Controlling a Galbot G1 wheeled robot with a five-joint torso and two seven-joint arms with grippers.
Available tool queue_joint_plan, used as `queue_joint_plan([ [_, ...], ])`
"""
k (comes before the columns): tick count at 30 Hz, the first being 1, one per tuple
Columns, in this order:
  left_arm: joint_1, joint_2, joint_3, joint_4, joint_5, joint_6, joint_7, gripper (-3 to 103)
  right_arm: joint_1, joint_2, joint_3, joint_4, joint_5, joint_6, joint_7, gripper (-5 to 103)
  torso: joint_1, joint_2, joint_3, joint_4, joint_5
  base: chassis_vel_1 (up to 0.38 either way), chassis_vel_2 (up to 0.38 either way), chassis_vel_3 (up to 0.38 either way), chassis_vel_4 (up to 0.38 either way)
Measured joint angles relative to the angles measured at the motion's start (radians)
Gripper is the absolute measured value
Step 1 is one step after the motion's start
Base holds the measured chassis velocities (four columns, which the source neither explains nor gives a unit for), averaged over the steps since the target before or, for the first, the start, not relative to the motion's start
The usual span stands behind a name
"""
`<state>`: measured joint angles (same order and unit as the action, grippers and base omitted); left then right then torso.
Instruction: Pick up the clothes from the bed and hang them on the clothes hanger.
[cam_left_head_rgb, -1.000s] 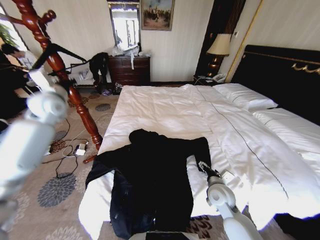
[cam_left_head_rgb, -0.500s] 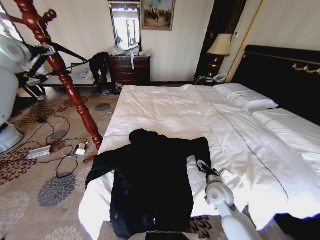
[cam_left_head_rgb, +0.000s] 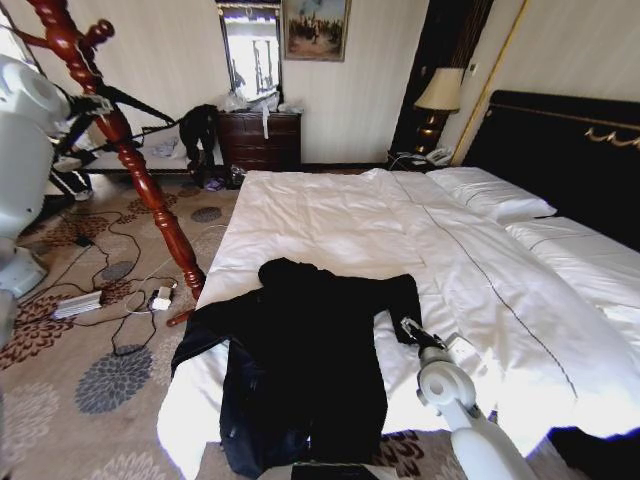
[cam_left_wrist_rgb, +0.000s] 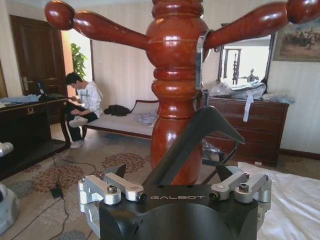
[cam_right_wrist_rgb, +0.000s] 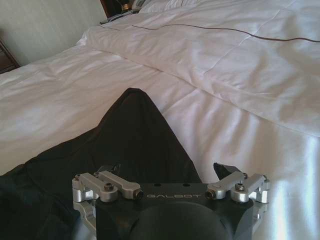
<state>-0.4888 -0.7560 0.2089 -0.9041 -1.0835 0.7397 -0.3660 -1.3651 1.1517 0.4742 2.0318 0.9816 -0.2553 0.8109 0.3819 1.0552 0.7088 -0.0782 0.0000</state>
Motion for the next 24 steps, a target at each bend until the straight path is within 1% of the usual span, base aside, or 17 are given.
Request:
queue_joint_plan([
  [2,0.000,0.000,0.001,0.003,0.000,0.000,0.005,100,0.000,0.000,-0.001,-0.001,0.000,0.000,0.000,100,0.000,0.000,0.000,0.0000,0.0000,0.000,0.000,0.000,0.000],
  [3,0.000,-0.002,0.001,0.014,-0.011,0.000,0.015,100,0.000,-0.001,-0.003,-0.001,0.000,0.000,0.001,100,0.000,0.000,0.000,0.0006,-0.0001,0.000,0.000,0.000,0.000],
  [4,0.001,-0.006,0.000,0.021,-0.020,0.000,0.016,103,0.000,-0.001,-0.003,-0.001,0.000,-0.001,0.001,100,0.000,0.000,0.000,0.0007,-0.0001,0.000,0.000,0.000,0.000],
  [5,0.004,-0.011,-0.003,0.028,-0.027,0.000,0.016,101,0.000,-0.002,-0.003,-0.001,0.000,-0.001,0.002,100,0.000,0.000,0.000,0.0006,-0.0001,0.000,0.000,0.000,0.000],
  [8,0.008,-0.014,-0.004,0.031,-0.033,0.000,0.016,100,-0.003,-0.005,-0.001,0.001,0.001,-0.001,0.004,100,0.000,0.000,0.000,-0.0001,-0.0001,0.000,0.000,0.000,0.000],
  [10,0.015,-0.014,-0.004,0.027,-0.037,-0.001,0.016,91,-0.007,-0.010,0.002,0.004,0.002,-0.001,0.007,100,0.000,0.000,0.000,0.0001,-0.0001,0.000,0.000,0.000,0.000],
  [11,0.015,-0.014,-0.004,0.027,-0.037,-0.001,0.016,91,-0.007,-0.010,0.002,0.004,0.002,-0.001,0.007,100,0.000,0.000,0.000,0.0001,-0.0001,0.000,0.000,0.000,0.000],
  [13,0.022,-0.014,-0.009,0.018,-0.040,-0.002,0.016,81,-0.010,-0.012,0.006,0.005,0.002,-0.001,0.008,100,0.000,0.000,0.000,0.0003,-0.0002,0.000,0.000,0.000,0.000],
  [14,0.025,-0.014,-0.013,0.013,-0.041,-0.002,0.016,81,-0.011,-0.013,0.008,0.006,0.002,-0.001,0.009,100,0.000,0.000,0.000,0.0004,-0.0001,0.000,0.000,0.000,0.000],
  [16,0.029,-0.014,-0.017,0.006,-0.044,-0.002,0.009,70,-0.013,-0.013,0.009,0.007,0.002,-0.001,0.010,100,0.000,0.000,0.000,0.0004,-0.0001,0.000,0.000,0.000,0.000],
  [17,0.029,-0.014,-0.017,0.006,-0.044,-0.002,0.009,70,-0.013,-0.013,0.009,0.007,0.002,-0.001,0.010,100,0.000,0.000,0.000,0.0004,-0.0001,0.000,0.000,0.000,0.000],
  [19,0.036,-0.014,-0.022,-0.007,-0.060,-0.002,-0.002,58,-0.016,-0.011,0.009,0.011,0.002,-0.001,0.012,100,0.000,0.000,0.000,0.0001,0.0000,0.000,0.000,0.000,0.000],
  [20,0.039,-0.012,-0.025,-0.013,-0.067,-0.003,-0.006,58,-0.018,-0.010,0.010,0.012,0.002,-0.001,0.013,100,0.000,0.000,0.000,0.0001,-0.0001,0.000,0.000,0.000,0.000],
  [23,0.047,-0.005,-0.028,-0.027,-0.084,-0.003,-0.013,42,-0.024,-0.008,0.013,0.016,0.000,-0.001,0.015,100,0.000,0.000,0.000,0.0005,-0.0001,0.000,0.000,0.000,0.000],
  [24,0.047,-0.005,-0.028,-0.027,-0.084,-0.003,-0.013,42,-0.024,-0.008,0.013,0.016,0.000,-0.001,0.015,100,0.000,0.000,0.000,0.0005,-0.0001,0.000,0.000,0.000,0.000],
])
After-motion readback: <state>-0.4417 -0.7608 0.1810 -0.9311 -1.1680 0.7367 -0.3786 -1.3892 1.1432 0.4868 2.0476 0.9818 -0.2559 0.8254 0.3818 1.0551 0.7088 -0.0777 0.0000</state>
